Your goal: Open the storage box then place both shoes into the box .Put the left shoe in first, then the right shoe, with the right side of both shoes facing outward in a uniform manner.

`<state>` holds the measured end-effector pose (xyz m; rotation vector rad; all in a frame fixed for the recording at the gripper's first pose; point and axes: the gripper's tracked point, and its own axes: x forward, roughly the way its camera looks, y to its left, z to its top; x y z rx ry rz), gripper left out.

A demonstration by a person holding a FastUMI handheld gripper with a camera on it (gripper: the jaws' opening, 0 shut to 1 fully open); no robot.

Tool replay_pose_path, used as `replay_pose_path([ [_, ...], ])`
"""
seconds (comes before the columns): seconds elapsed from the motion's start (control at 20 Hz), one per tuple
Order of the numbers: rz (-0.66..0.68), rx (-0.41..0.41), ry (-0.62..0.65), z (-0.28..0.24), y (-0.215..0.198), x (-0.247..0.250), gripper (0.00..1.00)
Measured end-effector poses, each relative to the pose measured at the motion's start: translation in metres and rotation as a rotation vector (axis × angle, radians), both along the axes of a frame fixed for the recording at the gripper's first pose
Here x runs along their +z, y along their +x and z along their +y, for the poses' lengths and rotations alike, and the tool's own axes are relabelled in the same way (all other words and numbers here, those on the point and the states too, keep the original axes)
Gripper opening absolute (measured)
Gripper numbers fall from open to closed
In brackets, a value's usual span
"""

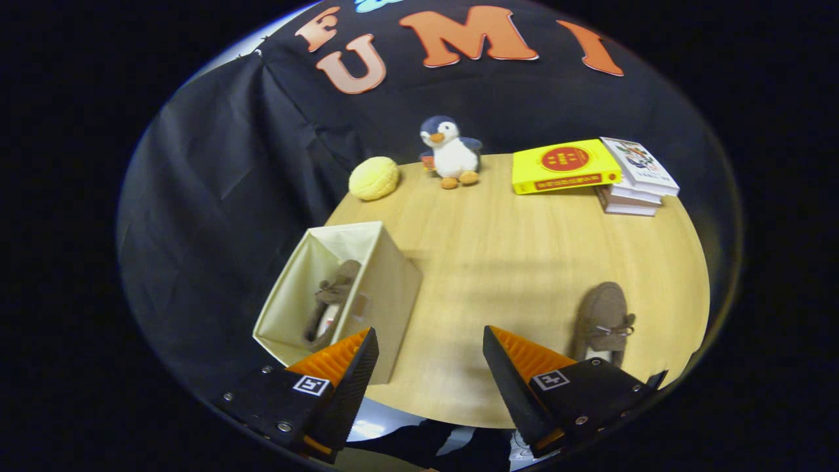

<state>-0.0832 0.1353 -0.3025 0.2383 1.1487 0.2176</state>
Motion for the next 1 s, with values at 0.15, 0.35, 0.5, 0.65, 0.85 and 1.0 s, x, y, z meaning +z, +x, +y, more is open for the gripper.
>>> replay_pose_path([
  [0.15,0.006,-0.062,-0.064,-0.058,-0.014,-0.019,0.96],
  [0.35,0.041,-0.129,-0.148,-0.127,-0.037,-0.051,0.92],
  [0.5,0.074,-0.142,-0.201,-0.161,-0.054,-0.078,0.85],
  [0.65,0.099,-0.170,-0.191,-0.173,-0.060,-0.100,0.81],
  [0.85,0.099,-0.200,-0.257,-0.195,-0.052,-0.130,0.67],
  [1.0,0.100,-0.233,-0.281,-0.210,-0.049,-0.144,0.50],
])
